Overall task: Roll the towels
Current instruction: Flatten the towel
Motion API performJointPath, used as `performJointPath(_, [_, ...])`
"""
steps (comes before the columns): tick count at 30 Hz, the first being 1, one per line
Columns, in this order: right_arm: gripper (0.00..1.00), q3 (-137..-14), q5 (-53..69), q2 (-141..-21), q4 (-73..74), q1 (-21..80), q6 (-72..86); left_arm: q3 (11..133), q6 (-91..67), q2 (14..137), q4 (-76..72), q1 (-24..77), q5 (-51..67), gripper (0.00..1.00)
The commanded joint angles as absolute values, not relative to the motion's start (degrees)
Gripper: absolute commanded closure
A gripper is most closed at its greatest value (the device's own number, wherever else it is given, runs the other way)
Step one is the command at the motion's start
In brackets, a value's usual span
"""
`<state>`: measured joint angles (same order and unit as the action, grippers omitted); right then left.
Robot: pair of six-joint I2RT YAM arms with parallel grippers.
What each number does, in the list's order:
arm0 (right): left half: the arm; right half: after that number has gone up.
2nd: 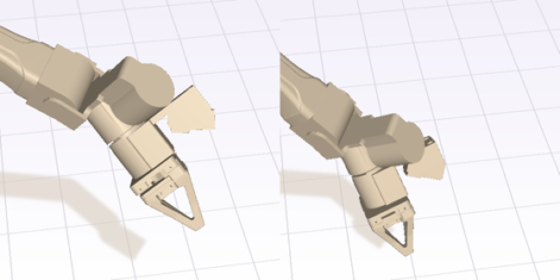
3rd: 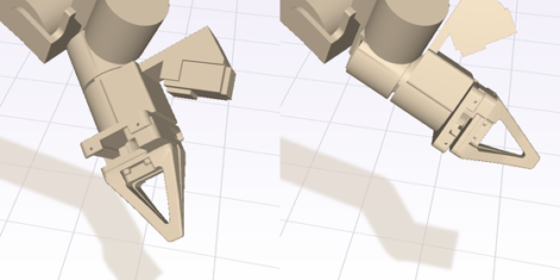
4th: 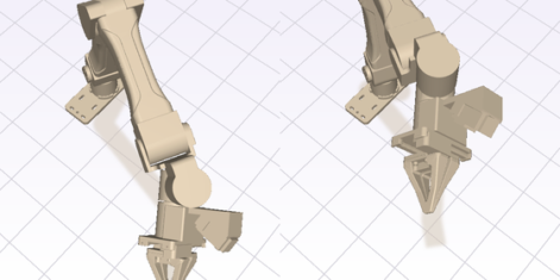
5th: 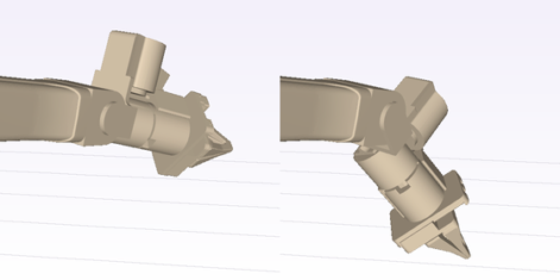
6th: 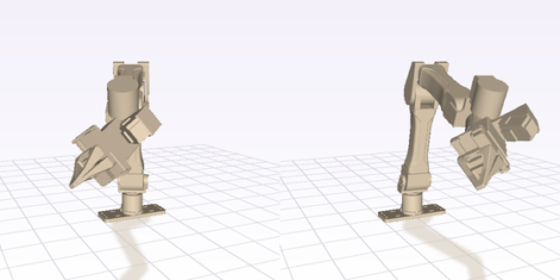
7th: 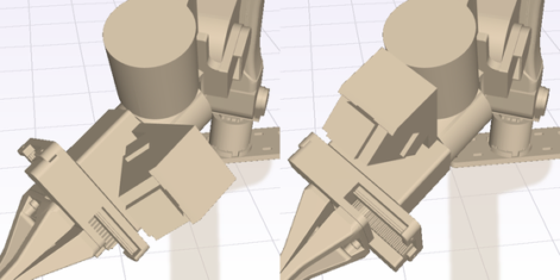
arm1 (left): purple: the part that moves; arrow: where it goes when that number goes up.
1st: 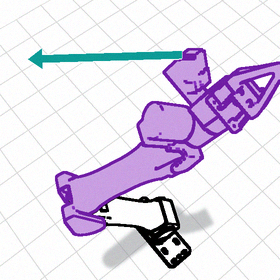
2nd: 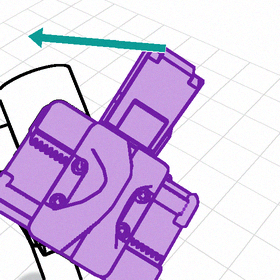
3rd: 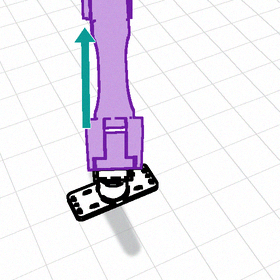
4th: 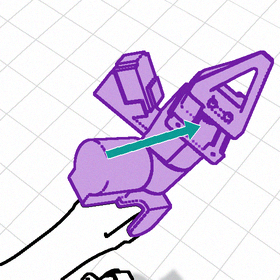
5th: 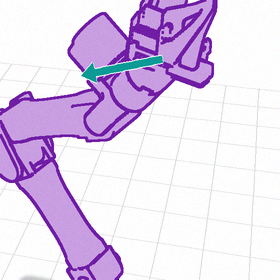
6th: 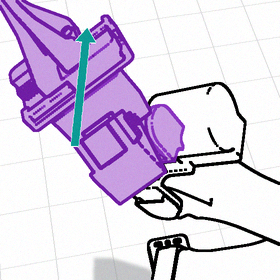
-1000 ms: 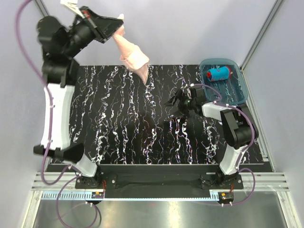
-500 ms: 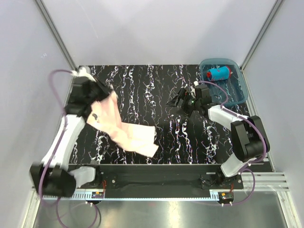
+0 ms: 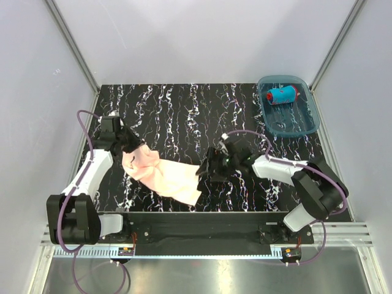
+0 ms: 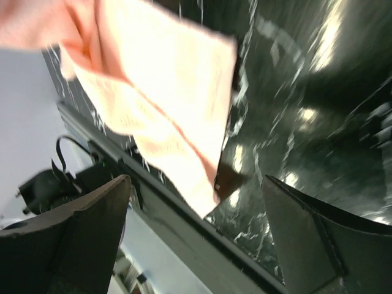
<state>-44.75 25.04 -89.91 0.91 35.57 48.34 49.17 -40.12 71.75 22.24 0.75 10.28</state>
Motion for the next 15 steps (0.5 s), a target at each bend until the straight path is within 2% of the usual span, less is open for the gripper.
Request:
performJointPath(1, [0.09, -41.5, 23.0, -86.7, -3.6, 39.0, 52.9, 49.5, -39.0, 70.6, 19.3, 0.0, 10.8, 0.9])
performJointPath(3, [0.16, -40.9, 22.7, -87.4, -4.4, 41.0, 53.3, 49.0, -38.8, 70.9, 19.2, -1.2, 10.9, 0.9])
performJointPath(11, [0.36, -40.2, 19.4, -90.4, -7.4, 49.1, 57.3, 48.3, -38.6, 72.0, 18.6, -2.5, 11.1, 0.91])
performJointPath(15, [0.41, -39.6, 19.4, -91.0, -8.1, 49.3, 57.9, 47.9, -38.1, 72.0, 18.5, -2.8, 11.2, 0.91])
